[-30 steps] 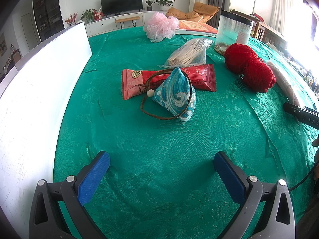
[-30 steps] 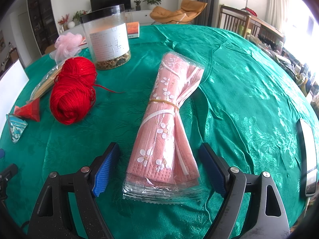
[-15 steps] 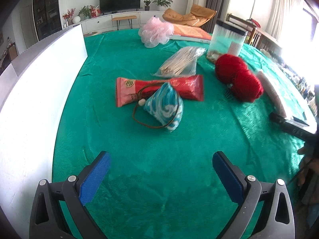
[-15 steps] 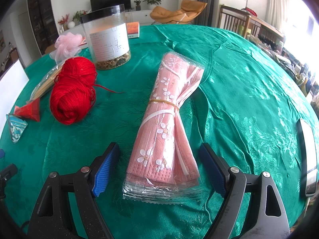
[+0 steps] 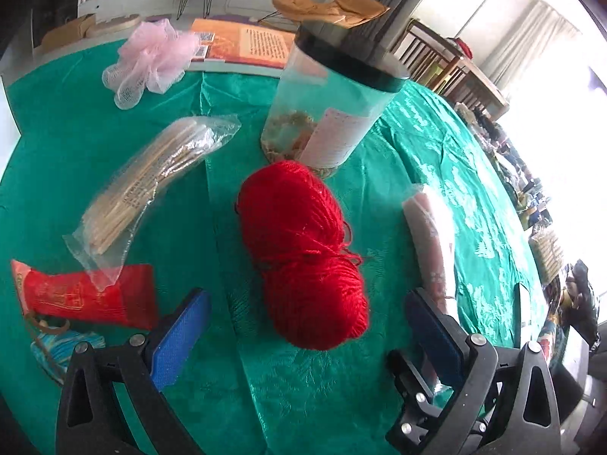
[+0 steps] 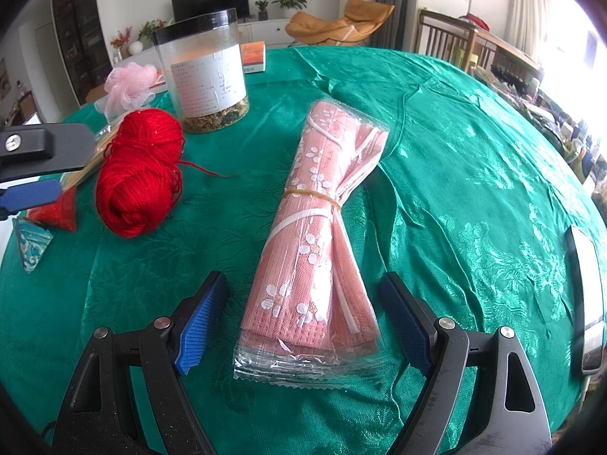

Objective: Organize soft objects
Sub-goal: 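Close left tool on red yarn ball while right tool closes on pink bundle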

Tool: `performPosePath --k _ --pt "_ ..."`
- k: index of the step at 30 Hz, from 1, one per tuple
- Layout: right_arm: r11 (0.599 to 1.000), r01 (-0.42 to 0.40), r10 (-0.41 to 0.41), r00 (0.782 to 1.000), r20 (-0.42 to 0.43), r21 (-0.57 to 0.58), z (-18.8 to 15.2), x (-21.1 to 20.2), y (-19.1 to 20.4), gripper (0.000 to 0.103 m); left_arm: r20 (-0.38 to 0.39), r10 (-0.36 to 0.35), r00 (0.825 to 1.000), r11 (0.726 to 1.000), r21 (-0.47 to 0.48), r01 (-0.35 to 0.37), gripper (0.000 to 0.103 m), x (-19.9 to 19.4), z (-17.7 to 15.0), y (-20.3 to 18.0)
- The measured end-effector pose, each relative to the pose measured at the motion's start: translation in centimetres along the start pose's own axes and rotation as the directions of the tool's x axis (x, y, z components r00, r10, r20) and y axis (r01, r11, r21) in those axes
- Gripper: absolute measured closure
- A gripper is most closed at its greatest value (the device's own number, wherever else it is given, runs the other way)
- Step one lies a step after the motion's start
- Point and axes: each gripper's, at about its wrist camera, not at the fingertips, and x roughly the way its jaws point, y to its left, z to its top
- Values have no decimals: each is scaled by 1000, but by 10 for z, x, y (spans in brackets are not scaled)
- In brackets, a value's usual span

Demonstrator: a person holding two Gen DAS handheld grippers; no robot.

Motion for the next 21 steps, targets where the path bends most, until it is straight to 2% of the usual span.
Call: performPosePath --k 2,3,4,5,7,9,11,12,13,16,18,19,20,21 --pt "1000 0 0 1000 0 0 0 0 0 18 -34 47 998 999 21 -47 3 19 2 -5" --pt "1000 0 0 1000 0 0 0 0 0 18 -18 79 997 996 47 -78 7 22 2 -10" --pt "1000 0 0 1000 0 0 0 0 0 18 15 101 995 991 81 -102 36 21 1 -14" --pt "1000 0 0 1000 0 0 0 0 0 18 25 98 995 989 111 -100 55 21 1 -17" --pt "1000 -4 4 1000 1 1 0 0 -1 18 36 78 996 989 125 -82 58 16 -1 -16" --pt "998 -55 54 998 25 39 -1 -6 -8 20 69 62 996 986 150 -72 58 1 -3 -11" --pt "968 -188 167 977 134 165 1 -26 -34 20 107 43 993 985 161 -60 58 -20 -4 -4" --pt "949 -214 172 967 188 232 3 -34 -49 20 121 34 992 987 154 -52 58 -29 -5 1" --pt "935 -207 153 968 200 287 8 -36 -61 18 132 23 991 989 140 -42 58 -38 -6 7" --pt "930 -207 192 978 79 302 41 -8 -70 20 154 4 988 996 92 -19 58 -58 -7 27" --pt "956 -183 197 980 -36 230 62 16 -56 20 168 4 986 997 75 -16 58 -70 -5 34" --pt "970 -167 191 973 -133 176 67 30 -46 24 181 2 983 997 70 -15 58 -79 -4 39" --pt "983 -139 161 967 -196 122 69 38 -36 28 201 -1 979 998 67 -13 58 -88 -2 41" --pt "994 -98 105 976 -190 48 71 34 -28 72 227 -2 974 998 65 -13 58 -100 -1 45"
